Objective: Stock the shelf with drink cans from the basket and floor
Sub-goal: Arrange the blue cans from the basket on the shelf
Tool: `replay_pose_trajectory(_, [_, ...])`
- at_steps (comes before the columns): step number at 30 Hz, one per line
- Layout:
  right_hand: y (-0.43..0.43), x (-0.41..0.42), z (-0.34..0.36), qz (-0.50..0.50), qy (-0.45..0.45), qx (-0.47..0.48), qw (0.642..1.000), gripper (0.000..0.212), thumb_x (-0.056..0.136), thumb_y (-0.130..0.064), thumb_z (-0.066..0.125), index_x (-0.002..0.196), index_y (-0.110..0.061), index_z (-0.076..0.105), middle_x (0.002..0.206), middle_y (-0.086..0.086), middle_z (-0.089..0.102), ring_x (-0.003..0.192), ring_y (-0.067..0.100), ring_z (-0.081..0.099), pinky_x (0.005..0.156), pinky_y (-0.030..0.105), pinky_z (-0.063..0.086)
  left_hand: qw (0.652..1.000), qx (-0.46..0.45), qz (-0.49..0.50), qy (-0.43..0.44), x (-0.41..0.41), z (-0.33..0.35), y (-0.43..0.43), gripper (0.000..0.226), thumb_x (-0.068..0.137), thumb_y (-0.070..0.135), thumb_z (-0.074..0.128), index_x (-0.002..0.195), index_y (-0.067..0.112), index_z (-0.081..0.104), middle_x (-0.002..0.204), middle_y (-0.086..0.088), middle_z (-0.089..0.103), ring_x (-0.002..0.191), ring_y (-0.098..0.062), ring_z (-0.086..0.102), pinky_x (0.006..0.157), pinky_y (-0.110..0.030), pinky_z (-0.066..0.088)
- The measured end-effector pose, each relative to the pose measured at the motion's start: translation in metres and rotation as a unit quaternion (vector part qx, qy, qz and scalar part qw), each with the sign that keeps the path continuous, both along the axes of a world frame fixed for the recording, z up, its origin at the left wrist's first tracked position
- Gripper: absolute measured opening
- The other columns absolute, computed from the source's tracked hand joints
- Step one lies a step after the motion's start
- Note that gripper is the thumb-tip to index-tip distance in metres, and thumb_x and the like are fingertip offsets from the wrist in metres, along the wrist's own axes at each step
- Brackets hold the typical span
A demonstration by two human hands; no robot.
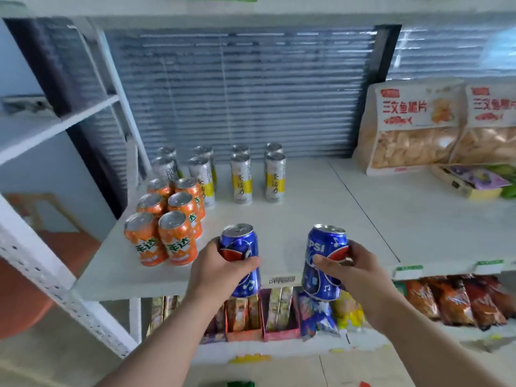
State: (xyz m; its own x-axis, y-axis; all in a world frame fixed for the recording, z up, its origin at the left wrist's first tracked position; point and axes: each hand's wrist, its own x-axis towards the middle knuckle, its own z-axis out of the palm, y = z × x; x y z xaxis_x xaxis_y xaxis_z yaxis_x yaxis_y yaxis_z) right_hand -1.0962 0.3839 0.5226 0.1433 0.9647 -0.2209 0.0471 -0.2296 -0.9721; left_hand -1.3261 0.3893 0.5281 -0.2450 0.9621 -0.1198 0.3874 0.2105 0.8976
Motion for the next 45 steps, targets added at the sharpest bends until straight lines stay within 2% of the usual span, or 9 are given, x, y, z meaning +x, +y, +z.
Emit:
replay_pose_trajectory(6, [0.058,-0.055,-0.014,-0.006,-0.013,0.079,0.997,0.051,0.080,-0.009,0.076,0.125,-0.018,0.053,0.091,-0.006,0.063,0.078,0.003,0.059,0.060,0.018,0.045,0.998,0.057,0.022,-0.014,-0.024,-0.024,0.040,0.047,0.062,0.029,0.087,0.100,0.027,0.060,0.092,0.016,0.066,0.083,0.000,0.060,0.064,-0.014,0.042])
replay_pose_trajectory(10, [0.088,-0.065,-0.029,-0.018,-0.022,0.101,0.994,0.062,0.078,-0.008,0.077,0.132,-0.017,0.047,0.104,-0.005,0.062,0.086,-0.001,0.056,0.064,0.018,0.044,0.997,0.074,0.038,-0.002,-0.029,-0.036,0.063,0.052,0.063,0.027,0.086,0.103,0.030,0.054,0.092,0.018,0.059,0.085,-0.005,0.055,0.068,-0.018,0.040])
replay_pose_trajectory(14, [0.100,-0.066,-0.045,-0.024,-0.028,0.101,0.994,0.064,0.078,-0.005,0.077,0.130,-0.020,0.045,0.108,-0.004,0.060,0.087,-0.002,0.054,0.071,0.024,0.045,0.995,0.093,0.044,0.008,-0.030,-0.042,0.077,0.051,0.064,0.028,0.084,0.103,0.033,0.051,0.087,0.023,0.053,0.080,0.000,0.050,0.063,-0.012,0.034])
replay_pose_trajectory(17, [0.104,-0.066,-0.054,-0.038,-0.045,0.114,0.992,0.065,0.076,-0.005,0.078,0.130,-0.021,0.045,0.113,0.000,0.060,0.089,-0.001,0.054,0.075,0.026,0.045,0.994,0.105,0.041,0.011,-0.032,-0.053,0.082,0.063,0.061,0.031,0.086,0.114,0.029,0.052,0.104,0.015,0.060,0.092,-0.005,0.054,0.072,-0.013,0.036])
replay_pose_trajectory(22, [0.104,-0.068,-0.065,-0.020,-0.070,0.131,0.989,0.065,0.076,-0.006,0.079,0.124,-0.030,0.043,0.110,-0.006,0.060,0.092,-0.006,0.054,0.074,0.021,0.043,0.988,0.137,0.069,-0.009,-0.030,-0.068,0.085,0.073,0.059,0.025,0.088,0.113,0.028,0.038,0.111,0.010,0.055,0.093,-0.004,0.054,0.064,-0.003,0.034])
replay_pose_trajectory(27, [0.105,-0.068,-0.076,-0.020,-0.066,0.149,0.986,0.064,0.077,-0.007,0.078,0.123,-0.033,0.043,0.109,-0.017,0.059,0.095,-0.008,0.055,0.080,0.021,0.045,0.976,0.156,0.142,0.055,-0.015,-0.078,0.115,0.068,0.064,0.033,0.084,0.121,0.015,0.052,0.117,-0.001,0.056,0.107,-0.021,0.054,0.085,-0.029,0.044])
replay_pose_trajectory(34, [0.110,-0.064,-0.087,-0.016,-0.062,0.164,0.984,0.068,0.076,-0.009,0.078,0.132,-0.028,0.044,0.115,-0.012,0.061,0.100,-0.005,0.058,0.082,0.021,0.045,0.939,0.198,0.281,-0.010,0.005,-0.087,0.159,0.062,0.071,0.021,0.081,0.121,0.006,0.049,0.121,-0.011,0.060,0.110,-0.030,0.057,0.091,-0.036,0.047])
replay_pose_trajectory(41, [0.111,-0.062,-0.091,-0.012,-0.068,0.168,0.983,0.068,0.074,-0.013,0.079,0.130,-0.033,0.044,0.114,-0.016,0.061,0.092,-0.017,0.057,0.080,0.019,0.043,0.939,0.144,0.311,0.017,0.006,-0.110,0.168,0.055,0.069,0.014,0.081,0.117,0.006,0.056,0.118,-0.011,0.061,0.111,-0.030,0.057,0.095,-0.042,0.045])
replay_pose_trajectory(45, [0.112,-0.061,-0.092,-0.005,-0.062,0.171,0.983,0.069,0.074,-0.010,0.079,0.132,-0.029,0.045,0.115,-0.011,0.061,0.097,-0.009,0.058,0.081,0.019,0.044,0.936,0.126,0.328,0.019,0.002,-0.106,0.177,0.053,0.068,0.018,0.082,0.115,0.006,0.059,0.118,-0.010,0.062,0.112,-0.030,0.056,0.096,-0.040,0.045])
